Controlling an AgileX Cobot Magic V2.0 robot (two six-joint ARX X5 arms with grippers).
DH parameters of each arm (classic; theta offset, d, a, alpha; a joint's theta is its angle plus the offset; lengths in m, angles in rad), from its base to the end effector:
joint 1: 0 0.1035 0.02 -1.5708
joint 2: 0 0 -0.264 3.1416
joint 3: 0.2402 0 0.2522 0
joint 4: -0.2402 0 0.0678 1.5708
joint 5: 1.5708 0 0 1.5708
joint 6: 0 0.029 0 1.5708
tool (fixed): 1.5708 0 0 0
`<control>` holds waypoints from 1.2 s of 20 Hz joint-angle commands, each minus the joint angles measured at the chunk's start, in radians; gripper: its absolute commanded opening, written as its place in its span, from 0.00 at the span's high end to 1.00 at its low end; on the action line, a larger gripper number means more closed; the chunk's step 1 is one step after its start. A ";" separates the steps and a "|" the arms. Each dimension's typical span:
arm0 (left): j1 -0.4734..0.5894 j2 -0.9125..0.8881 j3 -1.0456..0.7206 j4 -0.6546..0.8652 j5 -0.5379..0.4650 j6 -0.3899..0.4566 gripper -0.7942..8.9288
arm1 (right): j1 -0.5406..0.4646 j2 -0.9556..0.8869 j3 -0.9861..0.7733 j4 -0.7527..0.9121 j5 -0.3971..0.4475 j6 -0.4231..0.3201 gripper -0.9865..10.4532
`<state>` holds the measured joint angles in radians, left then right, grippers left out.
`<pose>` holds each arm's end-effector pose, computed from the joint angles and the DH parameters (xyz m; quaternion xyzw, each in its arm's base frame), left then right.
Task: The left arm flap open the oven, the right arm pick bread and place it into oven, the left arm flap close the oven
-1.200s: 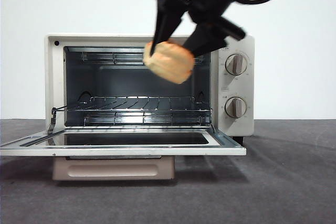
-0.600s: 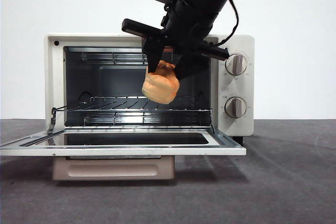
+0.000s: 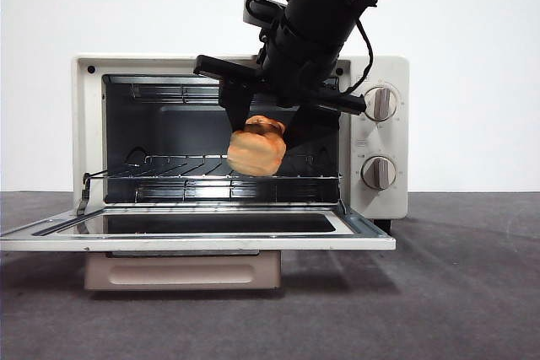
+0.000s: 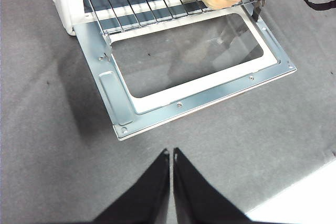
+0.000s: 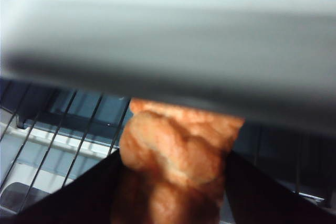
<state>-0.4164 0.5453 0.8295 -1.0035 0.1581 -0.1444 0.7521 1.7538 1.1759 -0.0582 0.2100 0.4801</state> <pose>0.0760 -0.0386 0.3032 -0.0195 0.3672 -0.2393 0.8986 0.2841 0.2575 0.2224 0.0770 0.3297 0.1811 0.9233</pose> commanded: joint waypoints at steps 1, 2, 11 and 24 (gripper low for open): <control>-0.003 0.000 0.007 0.004 -0.001 0.006 0.90 | 0.010 0.026 0.021 0.006 0.005 0.010 0.60; -0.003 0.000 0.007 0.004 -0.001 0.006 0.90 | 0.010 0.026 0.021 0.005 0.004 0.010 0.59; -0.003 0.000 0.007 0.005 -0.001 0.006 0.90 | 0.019 -0.038 0.021 -0.018 -0.002 0.004 0.54; -0.003 0.000 0.007 0.010 -0.001 0.006 0.90 | 0.052 -0.317 0.021 -0.267 -0.185 -0.154 0.54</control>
<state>-0.4164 0.5426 0.8295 -1.0050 0.1581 -0.1444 0.7929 1.4422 1.1759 -0.3126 0.0376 0.3878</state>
